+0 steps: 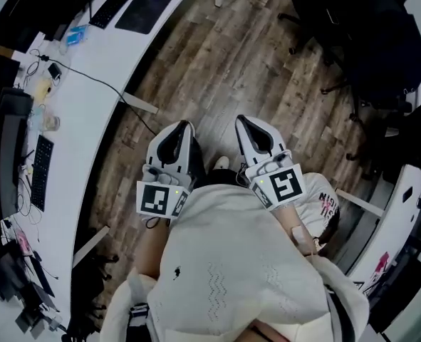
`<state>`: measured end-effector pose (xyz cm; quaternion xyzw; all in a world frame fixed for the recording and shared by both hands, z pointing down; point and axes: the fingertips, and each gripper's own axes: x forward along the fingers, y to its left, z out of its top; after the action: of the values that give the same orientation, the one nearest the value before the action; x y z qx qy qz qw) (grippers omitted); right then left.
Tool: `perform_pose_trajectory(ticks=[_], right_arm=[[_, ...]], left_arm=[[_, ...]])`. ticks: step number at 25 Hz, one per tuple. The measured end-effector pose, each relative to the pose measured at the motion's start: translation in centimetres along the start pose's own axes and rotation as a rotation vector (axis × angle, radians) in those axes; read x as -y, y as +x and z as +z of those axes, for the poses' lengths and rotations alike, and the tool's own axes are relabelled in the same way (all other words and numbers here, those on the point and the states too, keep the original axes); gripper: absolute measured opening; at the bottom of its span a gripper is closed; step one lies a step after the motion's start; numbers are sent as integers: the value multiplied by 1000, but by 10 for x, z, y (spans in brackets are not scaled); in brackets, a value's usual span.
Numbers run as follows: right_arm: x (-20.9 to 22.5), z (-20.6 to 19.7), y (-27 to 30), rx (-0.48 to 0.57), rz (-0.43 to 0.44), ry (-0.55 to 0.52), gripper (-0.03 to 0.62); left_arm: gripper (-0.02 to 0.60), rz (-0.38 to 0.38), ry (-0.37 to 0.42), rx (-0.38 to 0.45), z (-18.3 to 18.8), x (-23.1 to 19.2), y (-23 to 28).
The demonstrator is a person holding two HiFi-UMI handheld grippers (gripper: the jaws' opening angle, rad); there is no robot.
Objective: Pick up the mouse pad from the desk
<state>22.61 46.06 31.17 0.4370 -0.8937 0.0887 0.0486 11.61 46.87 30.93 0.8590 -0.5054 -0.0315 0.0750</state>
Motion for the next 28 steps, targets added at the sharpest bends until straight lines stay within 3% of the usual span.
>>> perform_pose_trajectory(ticks=[3, 8, 20, 28], right_arm=[[0, 6, -9, 22, -18, -14, 0], [7, 14, -21, 46, -19, -20, 0], [5, 29, 53, 34, 25, -26, 0], [19, 39, 108, 7, 31, -37, 0]], left_arm=[[23, 12, 44, 21, 8, 8, -3], [23, 148, 172, 57, 17, 7, -4], [23, 184, 118, 75, 24, -68, 26], [23, 158, 95, 96, 33, -106, 78]])
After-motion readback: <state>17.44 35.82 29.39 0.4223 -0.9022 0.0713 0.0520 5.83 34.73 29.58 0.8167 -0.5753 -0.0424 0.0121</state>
